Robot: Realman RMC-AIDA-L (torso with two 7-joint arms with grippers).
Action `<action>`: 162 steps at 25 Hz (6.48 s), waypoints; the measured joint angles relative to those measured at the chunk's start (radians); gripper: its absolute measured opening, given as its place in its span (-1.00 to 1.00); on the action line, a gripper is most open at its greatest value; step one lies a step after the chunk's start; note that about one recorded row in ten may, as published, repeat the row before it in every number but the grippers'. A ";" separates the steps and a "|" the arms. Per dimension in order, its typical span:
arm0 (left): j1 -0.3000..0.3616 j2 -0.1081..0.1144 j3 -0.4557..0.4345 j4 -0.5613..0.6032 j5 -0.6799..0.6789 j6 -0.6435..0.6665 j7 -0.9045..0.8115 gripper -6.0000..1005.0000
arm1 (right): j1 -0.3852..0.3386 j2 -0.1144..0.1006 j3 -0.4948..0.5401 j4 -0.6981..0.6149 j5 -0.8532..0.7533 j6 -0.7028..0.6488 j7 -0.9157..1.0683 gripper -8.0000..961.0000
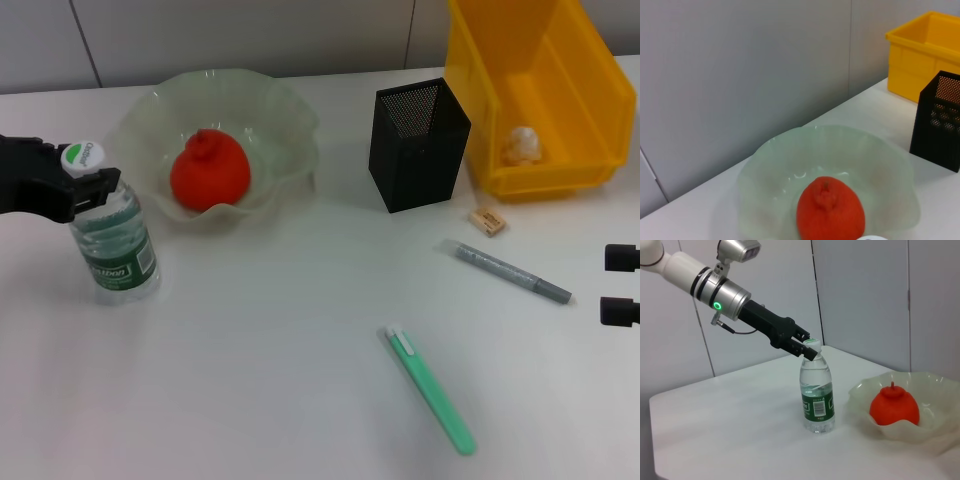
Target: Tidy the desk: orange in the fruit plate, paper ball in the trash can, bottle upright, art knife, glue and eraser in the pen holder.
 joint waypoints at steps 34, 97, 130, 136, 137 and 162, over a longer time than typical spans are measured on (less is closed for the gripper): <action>0.007 0.000 -0.003 0.001 -0.012 0.011 0.007 -0.10 | 0.001 0.000 0.000 0.001 0.000 -0.003 0.001 -0.13; -0.016 0.001 -0.173 -0.138 -0.774 0.573 0.470 0.57 | 0.139 -0.026 0.007 -0.064 -0.110 -0.103 0.253 0.48; -0.114 0.004 -0.262 -0.543 -0.775 0.634 0.743 0.57 | 0.362 -0.002 -0.496 -0.175 -0.522 0.321 1.056 0.47; -0.114 0.003 -0.275 -0.544 -0.777 0.634 0.735 0.57 | 0.420 -0.002 -0.549 -0.060 -0.538 0.366 1.086 0.46; -0.114 0.001 -0.276 -0.544 -0.778 0.633 0.734 0.57 | 0.437 -0.002 -0.574 -0.019 -0.558 0.384 1.097 0.46; -0.114 0.005 -0.344 -0.593 -0.772 0.623 0.743 0.57 | 0.519 0.001 -0.852 0.057 -0.642 0.413 1.399 0.46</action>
